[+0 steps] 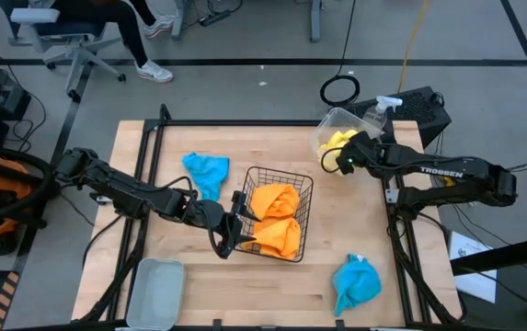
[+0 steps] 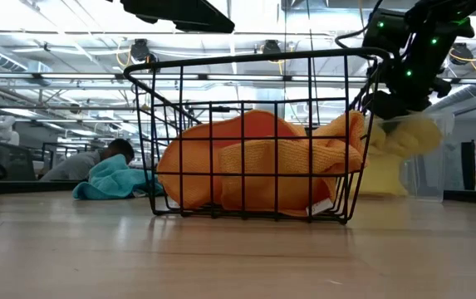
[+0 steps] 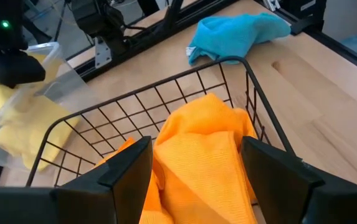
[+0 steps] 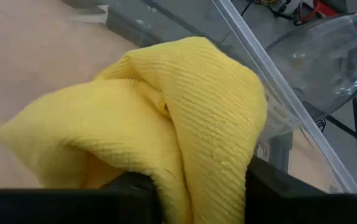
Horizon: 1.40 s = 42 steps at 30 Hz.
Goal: Sort microfiber towel by color & place in baskets
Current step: Put the yellow microfiber towel into the transparent bin
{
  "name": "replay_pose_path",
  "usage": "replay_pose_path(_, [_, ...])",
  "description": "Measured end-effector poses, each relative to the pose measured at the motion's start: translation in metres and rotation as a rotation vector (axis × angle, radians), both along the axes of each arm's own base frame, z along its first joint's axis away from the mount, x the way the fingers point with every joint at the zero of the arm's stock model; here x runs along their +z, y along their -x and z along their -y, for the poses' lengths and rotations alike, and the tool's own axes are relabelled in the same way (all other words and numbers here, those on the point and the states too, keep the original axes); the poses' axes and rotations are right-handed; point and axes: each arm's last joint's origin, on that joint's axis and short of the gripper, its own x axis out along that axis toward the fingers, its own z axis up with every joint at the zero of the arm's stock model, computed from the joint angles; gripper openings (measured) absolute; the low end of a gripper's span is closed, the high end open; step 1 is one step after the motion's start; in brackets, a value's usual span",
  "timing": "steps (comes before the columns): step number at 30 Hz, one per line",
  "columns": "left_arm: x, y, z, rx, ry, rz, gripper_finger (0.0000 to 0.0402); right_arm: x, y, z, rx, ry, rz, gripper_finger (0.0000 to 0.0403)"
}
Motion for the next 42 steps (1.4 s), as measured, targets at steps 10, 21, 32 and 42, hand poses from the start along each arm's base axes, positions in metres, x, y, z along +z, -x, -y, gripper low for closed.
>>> replay_pose_path(10, [0.000, 0.000, 0.000, 0.000, 0.000, 0.000, 0.0251, 0.000, 0.004, -0.002, -0.019, -0.013, 0.002, 0.0219])
replay_pose_path(21, [-0.003, 0.001, 0.000, 0.000, -0.010, -0.030, 0.0251, 0.036, -0.007, -0.010, 0.069, -0.020, 0.106, 0.0233])
replay_pose_path(32, [-0.003, 0.002, -0.001, -0.001, -0.015, -0.039, 0.0251, 0.036, -0.004, -0.012, 0.086, -0.104, 0.097, 0.0080])
replay_pose_path(42, [-0.004, 0.002, -0.001, -0.020, -0.055, -0.038, 0.0251, 0.051, -0.015, -0.007, 0.124, -0.059, 0.255, 0.0020])
